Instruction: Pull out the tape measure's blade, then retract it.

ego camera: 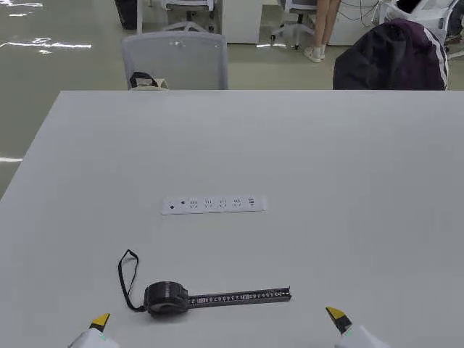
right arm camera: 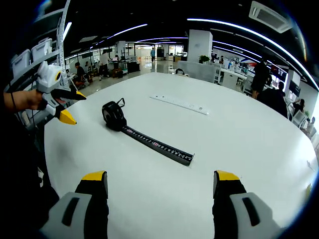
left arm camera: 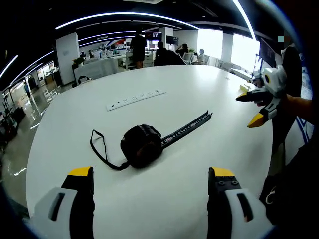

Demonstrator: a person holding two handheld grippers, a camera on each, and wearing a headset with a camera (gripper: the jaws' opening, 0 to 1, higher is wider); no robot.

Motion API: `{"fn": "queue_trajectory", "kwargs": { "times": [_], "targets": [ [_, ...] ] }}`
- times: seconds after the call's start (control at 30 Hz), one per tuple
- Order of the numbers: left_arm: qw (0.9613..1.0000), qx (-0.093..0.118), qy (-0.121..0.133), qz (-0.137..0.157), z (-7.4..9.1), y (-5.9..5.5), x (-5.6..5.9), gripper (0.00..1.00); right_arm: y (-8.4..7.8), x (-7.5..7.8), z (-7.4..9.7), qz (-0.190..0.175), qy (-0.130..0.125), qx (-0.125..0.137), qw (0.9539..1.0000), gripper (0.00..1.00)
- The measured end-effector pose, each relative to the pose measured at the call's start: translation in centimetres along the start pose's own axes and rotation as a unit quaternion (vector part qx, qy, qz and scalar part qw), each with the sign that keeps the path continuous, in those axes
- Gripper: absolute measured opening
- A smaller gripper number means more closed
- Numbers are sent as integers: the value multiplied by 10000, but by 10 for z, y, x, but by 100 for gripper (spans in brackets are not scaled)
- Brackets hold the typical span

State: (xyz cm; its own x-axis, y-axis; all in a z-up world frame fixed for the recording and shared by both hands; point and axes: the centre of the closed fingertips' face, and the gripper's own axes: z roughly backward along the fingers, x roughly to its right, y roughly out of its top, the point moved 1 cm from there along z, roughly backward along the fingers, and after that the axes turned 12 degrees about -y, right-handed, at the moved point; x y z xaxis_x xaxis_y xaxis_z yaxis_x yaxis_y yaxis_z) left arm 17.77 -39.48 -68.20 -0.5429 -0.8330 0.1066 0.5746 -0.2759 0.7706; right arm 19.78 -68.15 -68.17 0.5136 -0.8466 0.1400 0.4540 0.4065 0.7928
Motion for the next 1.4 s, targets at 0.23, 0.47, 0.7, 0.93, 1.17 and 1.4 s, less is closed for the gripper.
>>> {"fn": "queue_trajectory", "kwargs": {
  "times": [0.23,0.47,0.7,0.93,1.17,1.4],
  "targets": [
    [9999,70,98,8,6,4,4,99,-4,-10,3,-39,-58,50,10000,96],
    [9997,152,177,1,7,8,2,99,4,-5,3,-129,-208,197,9995,100],
    [9995,150,260,100,8,9,4,99,2,-4,3,-59,-215,143,9996,100],
    [9980,333,502,210,12,17,2,99,0,-7,2,-65,-162,103,9998,100],
    [9959,363,735,379,5,16,-1,99,-2,-7,-1,-14,-120,113,9999,99],
    [9935,471,906,512,-4,17,-2,99,-3,-5,-4,-18,-86,104,9999,97]
  ]
}}
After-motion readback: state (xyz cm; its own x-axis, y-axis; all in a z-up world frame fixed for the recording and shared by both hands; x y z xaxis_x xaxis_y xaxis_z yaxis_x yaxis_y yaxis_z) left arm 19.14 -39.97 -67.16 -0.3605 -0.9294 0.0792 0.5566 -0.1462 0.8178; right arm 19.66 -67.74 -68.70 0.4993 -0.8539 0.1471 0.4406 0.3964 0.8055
